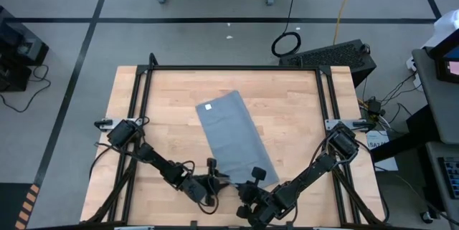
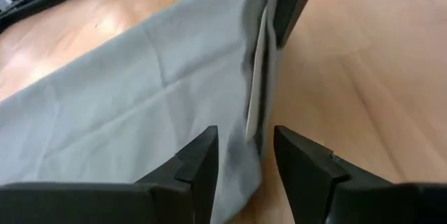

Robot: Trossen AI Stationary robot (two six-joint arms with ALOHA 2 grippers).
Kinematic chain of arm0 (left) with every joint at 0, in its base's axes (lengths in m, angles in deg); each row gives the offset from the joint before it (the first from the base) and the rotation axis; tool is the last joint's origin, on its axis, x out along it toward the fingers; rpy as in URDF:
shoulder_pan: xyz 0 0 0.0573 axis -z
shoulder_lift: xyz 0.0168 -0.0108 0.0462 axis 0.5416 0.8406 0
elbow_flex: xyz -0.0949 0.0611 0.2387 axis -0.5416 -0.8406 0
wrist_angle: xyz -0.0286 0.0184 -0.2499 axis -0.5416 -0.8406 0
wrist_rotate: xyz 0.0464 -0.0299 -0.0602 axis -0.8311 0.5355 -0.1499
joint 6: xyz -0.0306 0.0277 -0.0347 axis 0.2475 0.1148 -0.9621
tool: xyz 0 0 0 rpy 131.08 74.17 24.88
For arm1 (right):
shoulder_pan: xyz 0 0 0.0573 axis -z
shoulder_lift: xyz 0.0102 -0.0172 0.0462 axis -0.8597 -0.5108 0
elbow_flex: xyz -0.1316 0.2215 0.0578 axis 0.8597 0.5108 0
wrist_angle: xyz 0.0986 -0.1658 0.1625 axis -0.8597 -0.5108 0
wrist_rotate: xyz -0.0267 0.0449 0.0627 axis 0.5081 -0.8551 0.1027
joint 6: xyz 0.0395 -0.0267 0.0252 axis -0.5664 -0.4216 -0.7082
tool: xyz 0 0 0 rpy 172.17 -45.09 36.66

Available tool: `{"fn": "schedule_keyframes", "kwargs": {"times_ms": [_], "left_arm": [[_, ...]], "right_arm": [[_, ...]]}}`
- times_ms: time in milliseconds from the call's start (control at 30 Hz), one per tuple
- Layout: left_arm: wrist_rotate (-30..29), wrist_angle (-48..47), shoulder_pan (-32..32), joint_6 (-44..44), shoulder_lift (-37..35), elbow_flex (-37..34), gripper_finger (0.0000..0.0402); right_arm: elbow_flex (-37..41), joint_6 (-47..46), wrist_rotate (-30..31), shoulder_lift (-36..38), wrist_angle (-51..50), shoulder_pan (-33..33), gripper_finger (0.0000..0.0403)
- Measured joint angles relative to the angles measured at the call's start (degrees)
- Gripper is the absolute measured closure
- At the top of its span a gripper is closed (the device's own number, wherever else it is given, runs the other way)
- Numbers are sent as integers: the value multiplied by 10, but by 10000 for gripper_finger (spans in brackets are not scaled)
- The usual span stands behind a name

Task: Roll towel
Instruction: Fold the gray towel on the table

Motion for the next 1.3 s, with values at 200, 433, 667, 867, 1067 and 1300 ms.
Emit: {"fn": "schedule_keyframes", "kwargs": {"times_ms": [200,433,667,867,1067,1300], "left_arm": [[17,14,-2,10,0,10,270],[20,12,-3,14,0,15,388],[92,12,-17,11,0,15,395],[109,12,-22,18,0,15,396],[119,12,-24,24,0,15,397],[119,12,-24,25,0,15,398]], "right_arm": [[0,-8,1,0,0,1,401],[0,-6,1,0,0,1,399],[0,55,-32,0,8,0,372],[0,140,-32,0,30,1,341],[0,175,-47,0,31,3,333],[0,180,-66,0,31,14,382]]}}
